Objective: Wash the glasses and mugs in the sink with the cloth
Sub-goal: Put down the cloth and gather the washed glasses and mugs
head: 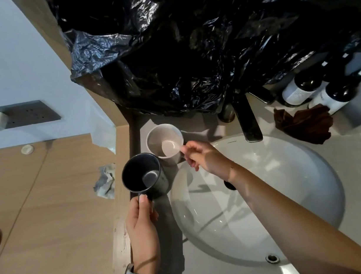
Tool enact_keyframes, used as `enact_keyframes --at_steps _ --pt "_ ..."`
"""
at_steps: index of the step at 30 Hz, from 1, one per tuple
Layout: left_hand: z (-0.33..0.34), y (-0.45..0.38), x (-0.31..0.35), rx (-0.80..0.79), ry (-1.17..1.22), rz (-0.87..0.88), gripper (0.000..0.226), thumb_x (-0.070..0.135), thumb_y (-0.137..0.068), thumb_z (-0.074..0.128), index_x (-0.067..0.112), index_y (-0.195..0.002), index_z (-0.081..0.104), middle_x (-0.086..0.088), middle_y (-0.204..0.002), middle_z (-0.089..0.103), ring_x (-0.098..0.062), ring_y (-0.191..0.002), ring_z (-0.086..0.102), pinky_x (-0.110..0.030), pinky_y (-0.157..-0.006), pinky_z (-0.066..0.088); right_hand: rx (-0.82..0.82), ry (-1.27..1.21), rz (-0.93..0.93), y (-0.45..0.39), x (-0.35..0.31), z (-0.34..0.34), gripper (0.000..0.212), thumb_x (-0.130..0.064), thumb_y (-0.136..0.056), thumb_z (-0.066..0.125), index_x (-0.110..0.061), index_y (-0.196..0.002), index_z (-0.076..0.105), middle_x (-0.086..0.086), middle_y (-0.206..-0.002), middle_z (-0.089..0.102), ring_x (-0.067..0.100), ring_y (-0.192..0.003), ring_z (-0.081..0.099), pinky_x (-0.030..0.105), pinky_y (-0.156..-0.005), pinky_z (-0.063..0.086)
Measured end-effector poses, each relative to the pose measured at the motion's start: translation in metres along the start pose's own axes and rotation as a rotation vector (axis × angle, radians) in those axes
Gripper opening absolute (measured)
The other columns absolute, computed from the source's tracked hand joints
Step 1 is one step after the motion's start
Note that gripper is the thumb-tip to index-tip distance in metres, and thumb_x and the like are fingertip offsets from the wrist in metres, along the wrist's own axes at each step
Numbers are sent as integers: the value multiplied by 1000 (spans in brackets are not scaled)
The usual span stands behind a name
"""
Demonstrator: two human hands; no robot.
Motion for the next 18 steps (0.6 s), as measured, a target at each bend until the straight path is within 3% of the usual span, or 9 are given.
enact_keyframes --at_steps 6,10,15,18 --pt "0 30 33 -17 -121 91 33 20 -106 38 17 -73 42 12 -62 40 3 -55 39 -5 -54 35 173 -200 7 38 -2 10 30 -24 -100 49 -10 -74 52 -1 -63 43 9 -56 39 12 -49 34" --pt "-4 52 36 -30 -161 143 36 19 -105 41 5 -73 39 -9 -68 31 -10 -60 30 -11 -51 28 252 -221 -37 110 9 -6 38 -28 -99 50 5 -81 49 4 -66 37 10 -60 37 13 -56 35" --pt "12 92 27 -120 -71 122 34 21 -104 45 12 -71 44 5 -63 36 -8 -60 33 -13 -55 32 452 -288 -26 207 31 -41 38 -25 -97 52 9 -81 51 7 -66 40 11 -59 37 14 -54 36" --pt "34 113 14 -209 -47 74 26 24 -103 47 12 -82 57 3 -72 54 -8 -72 49 -18 -71 41 552 -277 -15 256 47 -65 39 -29 -95 53 4 -75 51 6 -64 39 12 -59 38 16 -52 35"
Point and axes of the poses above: each hand's wrist, its own y-axis away from the middle knuckle, its own z-axis out of the palm, x = y × z, the point moved 1 cm from there along -y, towards the middle knuckle
